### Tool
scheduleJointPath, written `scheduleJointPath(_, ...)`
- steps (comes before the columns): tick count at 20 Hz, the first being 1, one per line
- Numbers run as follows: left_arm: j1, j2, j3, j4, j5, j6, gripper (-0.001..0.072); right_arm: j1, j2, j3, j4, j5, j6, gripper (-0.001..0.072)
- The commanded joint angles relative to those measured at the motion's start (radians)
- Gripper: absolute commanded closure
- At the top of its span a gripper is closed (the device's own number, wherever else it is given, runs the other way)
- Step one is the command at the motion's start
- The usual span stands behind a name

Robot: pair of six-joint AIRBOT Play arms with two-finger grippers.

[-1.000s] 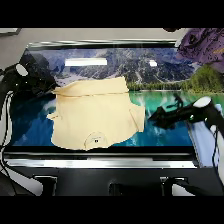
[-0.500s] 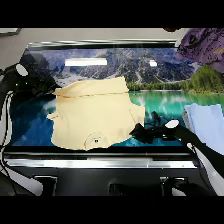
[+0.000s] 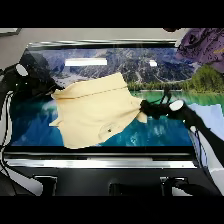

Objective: Fold the clothes and pants, and hang the long-sleeved shirts on hangers.

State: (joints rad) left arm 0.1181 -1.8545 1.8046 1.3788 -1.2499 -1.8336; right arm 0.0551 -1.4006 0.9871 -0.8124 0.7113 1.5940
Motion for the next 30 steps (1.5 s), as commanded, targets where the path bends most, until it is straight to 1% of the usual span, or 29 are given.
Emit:
scheduleJointPath(1, 0.0, -0.003, 0.0, 0.002, -0.063, 0.001, 0.0692, -0.077, -0.112, 0.288, -0.117, 0.004, 0.1, 0.0687)
scheduleJointPath(3, -0.001, -0.005, 0.0, 0.002, -0.103, 0.001, 0.0692, -0.086, -0.218, 0.438, -0.125, -0.005, 0.133, 0.0687)
scheduleJointPath(5, -0.001, -0.012, 0.0, 0.002, -0.145, 0.0, 0.0692, -0.083, -0.325, 0.567, -0.147, -0.007, 0.206, 0.0687)
scheduleJointPath(7, -0.001, -0.016, -0.009, 0.002, -0.167, 0.0, 0.0692, -0.084, -0.405, 0.648, -0.146, 0.009, 0.289, 0.0686)
scheduleJointPath(8, -0.001, -0.016, -0.012, 0.002, -0.171, 0.0, 0.0692, -0.084, -0.423, 0.667, -0.146, 0.027, 0.3, 0.0678)
scheduleJointPath(9, -0.001, -0.016, -0.012, 0.002, -0.173, 0.0, 0.0692, -0.086, -0.425, 0.673, -0.146, 0.048, 0.299, 0.0605)
scheduleJointPath(10, -0.001, -0.016, -0.012, 0.002, -0.175, 0.001, 0.0692, -0.097, -0.418, 0.678, -0.145, 0.099, 0.298, 0.0499)
scheduleJointPath(11, -0.001, -0.016, -0.012, 0.002, -0.176, 0.001, 0.0692, -0.113, -0.407, 0.683, -0.145, 0.177, 0.286, 0.0383)
scheduleJointPath(12, -0.001, -0.016, -0.012, 0.002, -0.177, 0.001, 0.0692, -0.138, -0.387, 0.683, -0.143, 0.282, 0.232, 0.0332)
scheduleJointPath(14, -0.001, -0.016, -0.012, 0.002, -0.18, 0.001, 0.0692, -0.179, -0.34, 0.676, -0.162, 0.484, 0.099, 0.0332)
scheduleJointPath(15, -0.001, -0.016, -0.012, 0.002, -0.184, 0.001, 0.0692, -0.188, -0.306, 0.656, -0.187, 0.546, 0.064, 0.0333)
scheduleJointPath(16, -0.001, -0.016, -0.012, 0.002, -0.188, 0.001, 0.0692, -0.189, -0.258, 0.612, -0.222, 0.582, 0.047, 0.0333)
scheduleJointPath(17, -0.001, -0.016, -0.012, 0.002, -0.192, 0.001, 0.0692, -0.186, -0.202, 0.54, -0.226, 0.578, 0.047, 0.0333)
scheduleJointPath(18, -0.001, -0.016, -0.012, 0.002, -0.191, 0.001, 0.0692, -0.177, -0.14, 0.441, -0.196, 0.554, 0.045, 0.0328)
scheduleJointPath(19, -0.001, -0.016, -0.012, 0.002, -0.191, 0.001, 0.0692, -0.161, -0.066, 0.309, -0.147, 0.509, 0.04, 0.0284)
scheduleJointPath(22, -0.001, -0.016, -0.012, 0.002, -0.191, 0.001, 0.0692, -0.041, 0.144, -0.097, 0.055, 0.321, 0.04, 0.0284)
scheduleJointPath(24, -0.001, -0.016, -0.012, 0.002, -0.191, 0.001, 0.0692, 0.112, 0.231, -0.286, 0.186, 0.161, 0.059, 0.0284)
scheduleJointPath(26, -0.001, -0.016, -0.012, 0.002, -0.191, 0.001, 0.0692, 0.288, 0.243, -0.38, 0.252, 0.019, 0.117, 0.0284)
scheduleJointPath(28, -0.001, -0.016, -0.012, 0.002, -0.191, 0.001, 0.0692, 0.446, 0.216, -0.391, 0.255, -0.093, 0.179, 0.0285)
scheduleJointPath(30, -0.001, -0.016, -0.012, 0.002, -0.191, 0.001, 0.0692, 0.55, 0.18, -0.391, 0.254, -0.19, 0.248, 0.0286)
